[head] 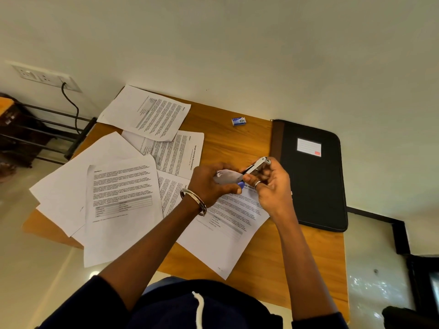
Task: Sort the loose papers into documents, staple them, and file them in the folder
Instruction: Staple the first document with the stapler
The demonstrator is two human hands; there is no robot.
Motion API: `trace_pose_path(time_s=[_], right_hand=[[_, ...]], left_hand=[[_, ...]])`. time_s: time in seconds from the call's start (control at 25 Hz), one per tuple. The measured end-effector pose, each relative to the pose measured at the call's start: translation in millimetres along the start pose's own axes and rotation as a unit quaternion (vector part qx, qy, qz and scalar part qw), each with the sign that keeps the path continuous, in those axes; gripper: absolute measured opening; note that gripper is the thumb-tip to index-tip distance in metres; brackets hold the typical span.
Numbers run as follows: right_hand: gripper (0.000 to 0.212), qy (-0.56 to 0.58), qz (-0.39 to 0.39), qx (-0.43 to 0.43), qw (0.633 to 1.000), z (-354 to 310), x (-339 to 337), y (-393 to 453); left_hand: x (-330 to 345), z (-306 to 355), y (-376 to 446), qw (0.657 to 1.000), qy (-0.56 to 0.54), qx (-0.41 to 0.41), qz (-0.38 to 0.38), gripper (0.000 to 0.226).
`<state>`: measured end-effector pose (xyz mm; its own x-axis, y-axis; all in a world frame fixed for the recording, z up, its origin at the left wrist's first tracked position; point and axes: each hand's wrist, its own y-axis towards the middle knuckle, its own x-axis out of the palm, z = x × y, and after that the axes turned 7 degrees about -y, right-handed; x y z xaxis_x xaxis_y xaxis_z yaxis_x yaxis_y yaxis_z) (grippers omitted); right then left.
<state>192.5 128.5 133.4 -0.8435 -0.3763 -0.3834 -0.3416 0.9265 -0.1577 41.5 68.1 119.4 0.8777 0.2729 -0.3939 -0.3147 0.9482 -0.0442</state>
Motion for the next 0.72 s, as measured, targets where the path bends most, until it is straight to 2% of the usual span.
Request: trace_pose_path(time_s=[0.12,0.24,0.32,0.44,0.52,0.56,0.64,0.68,0.72], right_hand=[[0.035,-0.004,0.027,-0.010,1.000,2.9,3.8,-0.4],[0.029,0.026,0.054,-0.016,0.998,2.5,8.1,-1.7],[0.029,0.022,0.039,-0.007,0.999,0.6,5.2,0.4],[0.033,0.051,0.003,-0.002,0.999,3.7,-3.1,2.4],[0.033,0.116,0.022,-0.011,0.993,8.2,-8.2,0.1],[0.032,0.193,0.068,-0.014,0.979,11.6,-12.5,-1.1],[0.024,0.367,0.208,0.007,0.907,20.7,-28.1,0.4],[0.017,0.394,0.283,0.038,0.873,29.1,-38.4,1.3],[0.009,0.380,0.330,0.076,0.861,42.6,-47.6,2.2]], left_hand=[[4.8,0.7,0.7,0.999,0.040,-0.010,0.020,0.044],[8.4,0.0,1.2,0.999,0.029,-0.008,0.021,0.040],[7.8,0.8,3.3,0.999,0.013,-0.023,0.021,0.039],[3.9,2.8,8.2,0.999,0.001,-0.032,-0.018,0.039],[1.8,2.2,10.1,0.999,-0.020,-0.031,0.001,0.031],[1.3,1.8,10.1,0.999,-0.027,-0.032,0.030,0.026],[1.9,-0.8,10.0,0.996,-0.028,-0.032,0.083,0.020],[1.6,-1.7,10.0,0.994,-0.027,-0.034,0.095,0.018],[0.9,-1.5,10.2,0.994,-0.030,-0.037,0.103,0.017]])
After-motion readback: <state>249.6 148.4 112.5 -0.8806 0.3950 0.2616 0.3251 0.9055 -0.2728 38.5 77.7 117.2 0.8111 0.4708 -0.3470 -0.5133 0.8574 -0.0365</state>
